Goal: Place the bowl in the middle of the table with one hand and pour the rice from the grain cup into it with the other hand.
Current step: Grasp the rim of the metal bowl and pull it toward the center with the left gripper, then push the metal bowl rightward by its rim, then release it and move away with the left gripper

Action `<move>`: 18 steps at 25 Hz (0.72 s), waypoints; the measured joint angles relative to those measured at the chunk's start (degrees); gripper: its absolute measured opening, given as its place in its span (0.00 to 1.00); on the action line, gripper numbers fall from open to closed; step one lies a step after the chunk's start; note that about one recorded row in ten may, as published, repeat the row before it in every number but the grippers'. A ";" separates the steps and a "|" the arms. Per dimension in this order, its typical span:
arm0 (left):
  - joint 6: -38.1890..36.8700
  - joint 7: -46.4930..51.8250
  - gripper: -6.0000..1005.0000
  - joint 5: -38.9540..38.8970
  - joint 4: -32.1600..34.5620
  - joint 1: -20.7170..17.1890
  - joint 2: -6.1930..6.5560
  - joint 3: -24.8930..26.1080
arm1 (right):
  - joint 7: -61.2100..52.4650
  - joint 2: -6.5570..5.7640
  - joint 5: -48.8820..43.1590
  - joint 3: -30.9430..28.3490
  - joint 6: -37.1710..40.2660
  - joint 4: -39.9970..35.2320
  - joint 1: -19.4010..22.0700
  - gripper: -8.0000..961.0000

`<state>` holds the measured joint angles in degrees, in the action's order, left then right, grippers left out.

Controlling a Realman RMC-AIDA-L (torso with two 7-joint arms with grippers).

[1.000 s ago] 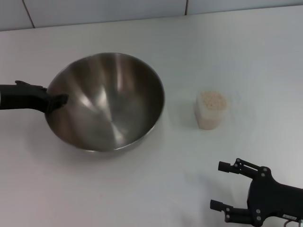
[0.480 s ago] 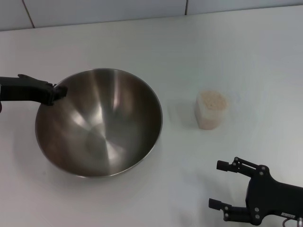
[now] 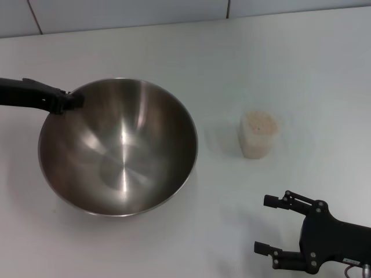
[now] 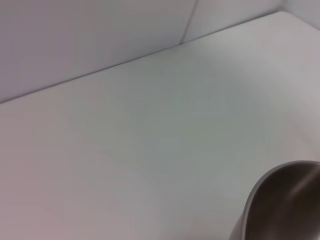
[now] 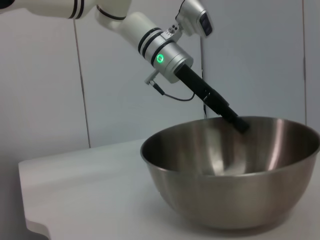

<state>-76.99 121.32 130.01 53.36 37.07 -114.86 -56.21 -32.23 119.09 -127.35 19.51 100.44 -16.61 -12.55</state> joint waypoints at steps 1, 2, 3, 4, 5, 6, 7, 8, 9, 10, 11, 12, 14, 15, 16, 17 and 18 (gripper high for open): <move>-1.62 -0.91 0.05 0.03 -0.18 0.97 0.39 1.17 | -0.01 0.00 -0.01 0.00 0.00 0.00 -0.05 0.88; -1.62 -0.91 0.05 0.03 -0.18 0.97 0.39 1.17 | -0.01 0.00 -0.01 0.00 0.00 0.00 -0.05 0.88; -2.66 -1.48 0.05 0.12 -0.19 1.39 0.60 1.88 | -0.01 0.00 -0.01 0.00 0.00 0.00 -0.09 0.88; -3.29 -1.80 0.05 0.21 -0.19 1.65 0.95 2.45 | -0.02 0.00 -0.01 0.00 0.00 0.00 -0.13 0.88; -3.65 -2.03 0.05 0.28 -0.20 1.85 1.31 2.99 | -0.02 0.00 -0.01 0.01 0.00 0.03 -0.19 0.88; -3.81 -2.15 0.05 0.30 -0.26 1.98 1.74 3.54 | -0.02 0.00 -0.01 0.05 0.01 0.04 -0.19 0.88; -3.82 -2.31 0.05 0.31 -0.58 2.29 2.36 4.70 | -0.02 0.00 0.00 0.10 0.01 0.07 -0.23 0.88; -3.84 -2.48 0.05 0.31 -1.06 2.56 2.70 5.45 | -0.02 0.00 -0.01 0.13 0.01 0.09 -0.23 0.88; -3.87 -2.73 0.05 0.25 -1.65 2.87 2.93 5.97 | -0.03 0.00 -0.01 0.14 0.01 0.10 -0.24 0.88; -3.87 -3.13 0.06 0.13 -2.58 3.33 3.21 6.51 | -0.03 0.00 -0.01 0.15 0.01 0.10 -0.26 0.88; -3.60 -4.06 0.06 0.05 -4.59 4.35 3.44 6.90 | -0.03 0.01 -0.01 0.18 0.01 0.10 -0.36 0.88; -3.25 -4.61 0.06 0.04 -5.83 5.02 3.44 6.99 | -0.03 0.01 -0.01 0.18 0.01 0.10 -0.36 0.88; -2.60 -5.32 0.07 0.09 -7.46 6.02 3.37 7.06 | -0.03 0.05 -0.01 0.34 0.01 0.09 -0.49 0.88; -2.13 -5.75 0.07 0.13 -8.35 6.58 3.27 7.07 | -0.03 0.05 -0.01 0.44 0.01 0.09 -0.55 0.88; -1.08 -6.73 0.07 0.21 -10.50 8.04 2.90 7.05 | -0.07 0.06 -0.01 0.60 0.01 0.13 -0.71 0.88; -1.08 -6.73 0.08 0.21 -10.50 8.04 2.90 7.05 | -0.07 0.06 -0.01 0.60 0.01 0.13 -0.71 0.88; -0.79 -7.01 0.08 0.27 -11.01 8.42 2.79 6.98 | -0.09 0.07 -0.01 0.60 0.01 0.14 -0.82 0.88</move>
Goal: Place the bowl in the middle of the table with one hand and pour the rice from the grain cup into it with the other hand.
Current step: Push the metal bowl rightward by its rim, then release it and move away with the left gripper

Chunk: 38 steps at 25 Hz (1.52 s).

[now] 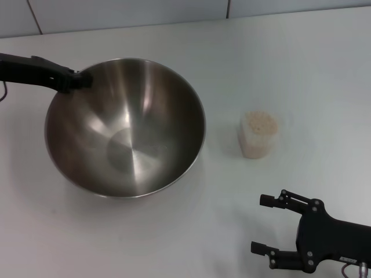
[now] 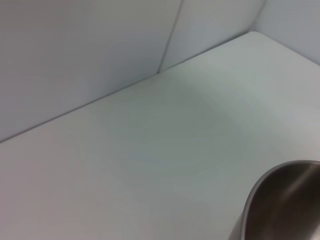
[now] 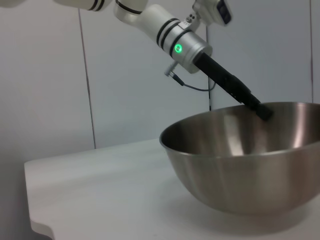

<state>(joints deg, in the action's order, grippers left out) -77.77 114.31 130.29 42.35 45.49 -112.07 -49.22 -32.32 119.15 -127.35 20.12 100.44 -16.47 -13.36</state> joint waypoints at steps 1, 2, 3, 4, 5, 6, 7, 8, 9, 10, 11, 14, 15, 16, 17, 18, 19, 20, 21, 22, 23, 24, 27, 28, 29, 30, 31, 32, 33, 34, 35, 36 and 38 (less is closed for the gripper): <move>0.59 -0.28 0.08 0.17 -0.51 0.41 -0.11 -0.04 | -0.01 0.01 0.00 0.01 0.00 0.01 -0.04 0.88; 0.59 -0.28 0.09 0.17 -0.51 0.41 -0.11 -0.04 | -0.02 0.01 0.00 0.00 0.00 0.01 -0.08 0.88; 1.98 -0.31 0.09 0.55 -0.99 0.66 -0.13 0.01 | -0.03 0.02 0.00 0.01 -0.02 0.03 -0.15 0.88; 2.28 -0.31 0.09 0.65 -1.10 0.66 -0.09 0.06 | -0.03 0.02 0.00 0.01 -0.02 0.03 -0.18 0.88; 2.99 -0.31 0.09 0.75 -1.37 0.67 0.02 0.14 | -0.03 0.02 0.00 0.01 -0.02 0.03 -0.18 0.88; 2.99 -0.31 0.10 0.75 -1.37 0.67 0.02 0.14 | -0.03 0.04 0.00 0.01 -0.03 0.03 -0.21 0.88; 3.82 -0.35 0.10 0.77 -1.80 0.61 0.15 0.17 | -0.03 0.06 0.00 0.01 -0.03 0.03 -0.24 0.88; 5.01 -0.61 0.10 0.77 -2.41 0.48 0.21 0.17 | -0.03 0.08 0.00 0.01 -0.05 0.04 -0.28 0.88; 5.59 -0.81 0.10 0.77 -2.82 0.47 0.22 0.18 | -0.03 0.10 0.00 0.01 -0.06 0.09 -0.38 0.88; 5.59 -0.81 0.11 0.77 -2.82 0.47 0.22 0.18 | -0.03 0.11 0.00 0.01 -0.06 0.16 -0.45 0.88; 6.37 -1.30 0.11 0.77 -3.51 0.47 0.22 0.19 | -0.03 0.11 0.00 0.01 -0.07 0.22 -0.51 0.88; 6.78 -2.69 0.12 0.74 -4.34 0.63 -0.02 0.19 | -0.03 0.11 0.01 0.01 -0.14 0.30 -0.60 0.88; 6.79 -3.04 0.12 0.74 -4.29 0.69 -0.30 0.14 | -0.03 0.11 0.01 0.01 -0.16 0.30 -0.61 0.88; 6.79 -3.16 0.12 0.74 -4.16 0.71 -0.42 0.08 | -0.03 0.11 0.01 0.01 -0.18 0.30 -0.61 0.88; 6.79 -3.16 0.13 0.74 -4.16 0.71 -0.42 0.08 | -0.03 0.11 0.01 0.01 -0.18 0.30 -0.61 0.88; 6.83 -3.24 0.13 0.76 -4.02 0.72 -0.54 0.01 | -0.03 0.11 0.01 0.01 -0.18 0.30 -0.61 0.88; 6.89 -3.38 0.13 0.77 -3.66 0.67 -0.76 -0.15 | -0.03 0.11 0.01 0.01 -0.18 0.30 -0.61 0.88; 7.06 -3.49 0.13 0.77 -3.34 0.52 -0.98 -0.13 | -0.03 0.11 0.01 0.00 -0.18 0.30 -0.61 0.88; 7.23 -3.61 0.14 0.77 -3.02 0.39 -1.16 -0.06 | -0.03 0.11 0.01 0.01 -0.18 0.30 -0.60 0.88; 7.43 -3.80 0.14 0.71 -2.63 0.21 -1.34 0.04 | -0.03 0.11 0.01 0.00 -0.18 0.30 -0.58 0.88; 7.43 -3.80 0.14 0.71 -2.63 0.21 -1.34 0.04 | -0.03 0.11 0.01 0.00 -0.18 0.30 -0.57 0.88; 7.72 -4.28 0.15 0.55 -1.73 -0.20 -1.74 0.17 | -0.03 0.11 0.01 0.00 -0.18 0.30 -0.56 0.88; 7.79 -5.47 0.17 0.28 -0.20 -0.79 -2.37 0.17 | -0.03 0.11 0.00 0.00 -0.18 0.30 -0.54 0.88; 7.66 -6.09 0.20 0.27 0.41 -0.96 -2.62 0.16 | -0.03 0.11 0.01 0.01 -0.18 0.30 -0.53 0.88; 7.66 -6.09 0.22 0.27 0.41 -0.96 -2.62 0.16 | -0.03 0.11 0.01 0.01 -0.18 0.30 -0.53 0.88; 7.21 -6.32 0.24 0.27 1.45 -1.24 -2.75 0.15 | -0.03 0.11 0.01 -0.01 -0.18 0.30 -0.53 0.88; 6.62 -6.42 0.26 0.24 2.71 -1.67 -2.88 0.15 | -0.03 0.11 0.01 -0.03 -0.18 0.30 -0.53 0.88; 5.83 -6.42 0.29 0.12 4.88 -2.35 -3.06 0.18 | -0.03 0.11 0.01 -0.10 -0.18 0.30 -0.51 0.88; 2.94 -6.85 0.31 -1.01 10.43 -4.69 -3.64 0.35 | -0.03 0.11 0.06 -0.24 -0.17 0.30 -0.43 0.88; 2.94 -6.85 0.33 -1.01 10.43 -4.69 -3.64 0.35 | -0.03 0.10 0.21 -0.42 -0.15 0.30 -0.30 0.88; 0.74 -7.62 0.35 -2.13 14.06 -6.58 -4.08 0.41 | -0.02 0.11 0.33 -0.54 -0.14 0.30 -0.18 0.88; -1.33 -8.73 0.38 -3.69 17.15 -8.32 -4.38 0.43 | -0.02 0.10 0.50 -0.86 -0.11 0.30 -0.03 0.88; -5.50 -11.24 0.45 -7.25 22.33 -11.63 -4.82 0.45 | -0.02 0.11 0.77 -3.08 -0.07 0.66 0.41 0.88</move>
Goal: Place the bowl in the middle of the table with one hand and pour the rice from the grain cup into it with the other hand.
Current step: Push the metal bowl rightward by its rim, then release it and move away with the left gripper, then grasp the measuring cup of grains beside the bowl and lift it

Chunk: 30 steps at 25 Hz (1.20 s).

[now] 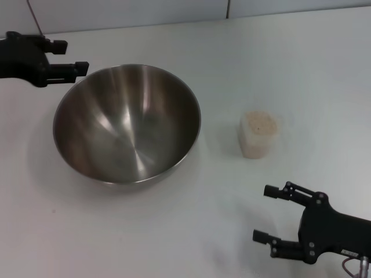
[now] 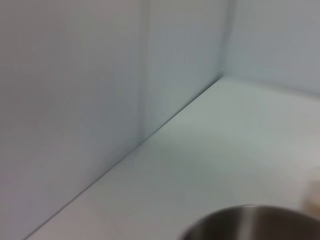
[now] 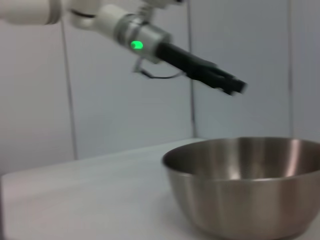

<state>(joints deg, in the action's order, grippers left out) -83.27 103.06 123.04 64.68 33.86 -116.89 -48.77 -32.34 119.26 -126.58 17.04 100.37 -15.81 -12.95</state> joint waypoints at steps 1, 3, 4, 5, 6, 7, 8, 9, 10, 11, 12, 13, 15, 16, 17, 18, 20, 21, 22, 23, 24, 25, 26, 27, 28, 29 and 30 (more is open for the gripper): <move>-3.71 -2.28 0.49 -3.94 3.18 -3.20 -0.09 0.00 | 0.00 0.00 0.00 0.00 0.00 0.00 0.00 0.88; -6.53 -4.93 0.58 -7.36 4.92 -6.43 -0.05 0.00 | 0.30 0.00 0.02 -2.13 -0.01 0.30 0.37 0.88; -7.01 -5.57 0.63 -8.03 5.22 -7.08 -0.02 -0.01 | 0.45 0.00 0.02 -3.49 -0.01 0.42 0.61 0.88; -8.30 -7.51 0.66 -9.32 5.74 -9.15 0.09 0.01 | 0.52 0.00 0.03 -4.90 -0.02 0.44 0.94 0.88; -9.41 -9.53 0.69 -9.96 6.03 -10.91 0.12 -0.04 | 0.60 0.00 0.03 -8.51 -0.08 0.53 1.52 0.88; -10.40 -11.14 0.73 -10.20 6.19 -12.29 0.14 -0.10 | 0.60 0.00 0.03 -8.51 -0.08 0.53 1.52 0.88; -11.11 -12.38 0.76 -10.15 6.26 -13.45 0.19 -0.14 | 0.61 0.00 0.03 -10.32 -0.17 0.64 1.85 0.88; -11.69 -13.63 0.79 -10.00 6.27 -14.46 0.21 -0.15 | 0.63 0.00 0.03 -12.25 -0.32 0.81 2.14 0.88; -12.04 -14.64 0.82 -9.84 6.27 -15.45 0.23 -0.10 | 0.66 0.00 0.03 -14.26 -0.60 1.00 2.41 0.88; -12.18 -15.48 0.82 -9.75 6.28 -16.20 0.23 -0.01 | 0.70 0.00 0.03 -16.33 -1.17 1.35 2.58 0.88; -12.21 -16.39 0.82 -9.69 6.29 -17.07 0.22 0.09 | 0.78 0.02 0.03 -18.15 -1.86 1.68 2.71 0.88; -12.05 -17.28 0.82 -9.70 6.29 -17.81 0.16 0.12 | 0.92 0.05 0.03 -20.18 -2.76 2.11 2.80 0.88; -11.08 -18.54 0.82 -9.66 6.03 -18.82 0.14 0.22 | 1.31 0.12 0.03 -24.30 -5.66 3.34 2.79 0.88; -10.52 -18.87 0.82 -9.53 5.74 -19.11 0.19 0.28 | 1.50 0.14 0.03 -26.42 -7.47 4.11 2.69 0.88; -10.25 -18.99 0.82 -9.36 5.55 -19.16 0.24 0.37 | 1.75 0.15 0.03 -27.52 -8.67 4.67 2.53 0.88; -10.05 -19.05 0.82 -8.91 5.39 -19.20 0.27 0.57 | 2.32 0.15 0.03 -28.93 -10.55 5.52 2.22 0.88; -9.89 -19.00 0.82 -7.68 5.32 -19.01 0.07 0.99 | 3.68 0.16 0.03 -30.65 -13.16 6.84 1.66 0.88; -9.89 -19.00 0.82 -7.68 5.32 -19.01 0.07 0.99 | 4.67 0.17 0.03 -31.44 -14.70 7.72 1.25 0.88; -9.83 -18.94 0.82 -7.27 5.32 -18.86 -0.08 1.04 | 5.33 0.17 0.03 -31.79 -15.81 8.34 0.83 0.88; -9.81 -18.87 0.82 -7.04 5.32 -18.77 -0.16 1.04 | 5.89 0.18 0.03 -32.10 -17.07 8.93 0.29 0.88; -9.77 -18.79 0.82 -6.75 5.34 -18.65 -0.28 1.04 | 6.19 0.18 0.03 -32.28 -18.27 9.41 -0.21 0.88; -9.71 -18.73 0.82 -6.51 5.42 -18.57 -0.38 1.06 | 6.40 0.19 0.03 -32.66 -20.34 9.78 -1.19 0.88; -9.71 -18.73 0.82 -6.51 5.42 -18.57 -0.38 1.06 | 6.40 0.19 0.03 -32.66 -20.34 9.78 -1.19 0.88; -9.69 -18.67 0.82 -6.26 5.57 -18.47 -0.51 1.06 | 6.41 0.18 0.03 -32.91 -21.42 9.98 -1.66 0.88; -9.70 -18.66 0.82 -6.10 5.64 -18.37 -0.61 1.05 | 6.42 0.18 0.03 -33.14 -22.27 10.23 -2.08 0.88; -9.69 -18.67 0.82 -6.05 5.70 -18.29 -0.70 1.05 | 6.42 0.18 0.04 -33.39 -23.08 10.53 -2.54 0.88; -9.70 -18.66 0.82 -5.87 5.71 -18.13 -0.77 1.03 | 6.44 0.18 0.07 -33.64 -24.04 10.88 -3.14 0.88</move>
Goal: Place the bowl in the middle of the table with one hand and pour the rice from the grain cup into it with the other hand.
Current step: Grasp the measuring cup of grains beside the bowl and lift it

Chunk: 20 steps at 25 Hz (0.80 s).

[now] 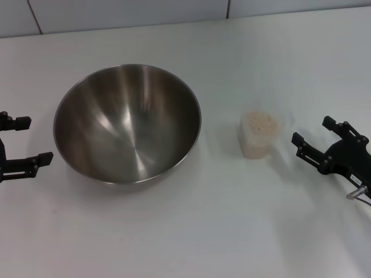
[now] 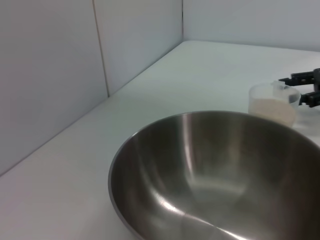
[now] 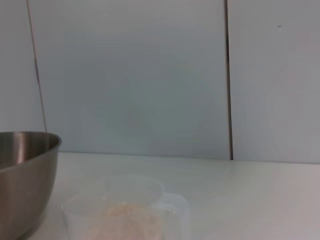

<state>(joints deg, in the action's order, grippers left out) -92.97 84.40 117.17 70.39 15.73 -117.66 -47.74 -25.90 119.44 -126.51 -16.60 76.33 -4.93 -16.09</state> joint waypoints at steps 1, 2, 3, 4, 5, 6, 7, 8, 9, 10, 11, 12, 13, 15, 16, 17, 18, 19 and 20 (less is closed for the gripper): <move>-0.02 0.11 0.82 0.31 0.01 0.20 -0.07 -0.04 | 0.00 0.00 0.00 0.00 0.00 0.00 0.00 0.88; -0.03 0.16 0.82 0.40 0.01 0.24 -0.08 -0.04 | 0.01 0.00 0.06 -0.04 -0.37 0.09 -0.22 0.88; -0.07 0.25 0.82 0.52 0.01 0.35 -0.10 -0.05 | 0.03 0.00 0.18 -0.06 -0.63 0.18 -0.46 0.88; -0.07 0.28 0.82 0.58 0.03 0.38 -0.11 -0.05 | 0.05 0.00 0.31 -0.09 -0.86 0.28 -0.67 0.88; -0.07 0.28 0.82 0.60 0.05 0.42 -0.11 -0.06 | 0.07 -0.01 0.41 -0.10 -1.09 0.38 -0.87 0.88; -0.06 0.28 0.82 0.60 0.07 0.46 -0.11 -0.07 | 0.08 0.00 0.48 -0.10 -1.42 0.42 -1.09 0.88; -0.06 0.28 0.82 0.61 0.08 0.50 -0.11 -0.07 | 0.09 0.00 0.54 -0.11 -1.77 0.45 -1.34 0.88; -0.05 0.28 0.82 0.61 0.09 0.53 -0.11 -0.07 | 0.09 0.00 0.56 -0.12 -2.25 0.48 -1.56 0.88; -0.05 0.28 0.82 0.61 0.12 0.58 -0.11 -0.07 | 0.09 0.00 0.57 -0.12 -2.74 0.52 -1.78 0.88; -0.05 0.28 0.82 0.61 0.14 0.59 -0.11 -0.07 | 0.10 0.00 0.57 -0.11 -3.29 0.59 -2.00 0.88; -0.05 0.28 0.82 0.61 0.17 0.59 -0.11 -0.07 | 0.10 0.00 0.57 -0.09 -3.73 0.72 -2.19 0.88; -0.06 0.28 0.82 0.61 0.18 0.59 -0.11 -0.06 | 0.11 -0.01 0.57 -0.07 -4.12 0.88 -2.36 0.88; -0.06 0.28 0.82 0.61 0.18 0.59 -0.11 -0.02 | 0.11 0.00 0.57 -0.01 -4.42 1.04 -2.51 0.88; -0.06 0.28 0.82 0.61 0.22 0.60 -0.11 0.03 | 0.12 0.00 0.49 0.31 -5.20 1.31 -2.94 0.88; -0.06 0.28 0.82 0.61 0.24 0.59 -0.12 0.06 | 0.12 0.00 0.49 0.31 -5.20 1.31 -2.94 0.88; -0.11 0.28 0.82 0.61 0.26 0.59 -0.15 0.07 | 0.13 0.00 0.42 0.39 -5.34 1.38 -2.99 0.88; -0.13 0.28 0.82 0.61 0.27 0.59 -0.15 0.07 | 0.13 -0.01 0.38 0.43 -5.42 1.40 -3.01 0.88; -0.16 0.28 0.82 0.61 0.27 0.56 -0.16 0.08 | 0.14 -0.01 0.36 0.45 -5.54 1.41 -3.03 0.88; -0.18 0.27 0.82 0.61 0.27 0.51 -0.17 0.10 | 0.15 -0.01 0.36 0.45 -5.92 1.41 -3.17 0.88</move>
<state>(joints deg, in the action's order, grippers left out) -93.16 84.67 117.78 70.66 16.24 -117.84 -47.64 -25.75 119.44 -126.15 -16.16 70.41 -3.52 -19.26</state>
